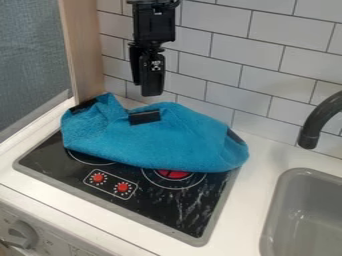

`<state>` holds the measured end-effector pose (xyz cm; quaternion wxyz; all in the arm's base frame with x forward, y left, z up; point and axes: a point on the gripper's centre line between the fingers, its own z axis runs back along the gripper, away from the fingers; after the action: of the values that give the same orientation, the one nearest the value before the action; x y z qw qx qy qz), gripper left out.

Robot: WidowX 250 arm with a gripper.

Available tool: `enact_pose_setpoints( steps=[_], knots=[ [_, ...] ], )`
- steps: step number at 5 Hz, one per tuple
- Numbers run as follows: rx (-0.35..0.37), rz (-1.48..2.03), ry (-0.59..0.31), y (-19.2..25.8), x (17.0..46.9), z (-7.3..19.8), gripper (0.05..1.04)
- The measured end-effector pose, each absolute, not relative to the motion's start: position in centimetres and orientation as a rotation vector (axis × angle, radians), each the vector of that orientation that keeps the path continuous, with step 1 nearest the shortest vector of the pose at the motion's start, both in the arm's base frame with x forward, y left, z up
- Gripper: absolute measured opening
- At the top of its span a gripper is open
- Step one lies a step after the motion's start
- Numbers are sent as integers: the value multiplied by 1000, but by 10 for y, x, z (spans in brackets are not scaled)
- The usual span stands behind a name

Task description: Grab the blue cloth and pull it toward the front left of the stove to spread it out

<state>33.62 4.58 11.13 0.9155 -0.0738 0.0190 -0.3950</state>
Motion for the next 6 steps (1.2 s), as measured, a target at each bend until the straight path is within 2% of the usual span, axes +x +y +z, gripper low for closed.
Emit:
enact_pose_setpoints(
  steps=[1, 5, 6],
  knots=[
    [-172, -813, 75, 45, 333, 99, 999],
    [-75, -703, 154, 73, 320, 76, 999],
    [-86, -703, 194, 70, 321, 60, 999]
  ],
)
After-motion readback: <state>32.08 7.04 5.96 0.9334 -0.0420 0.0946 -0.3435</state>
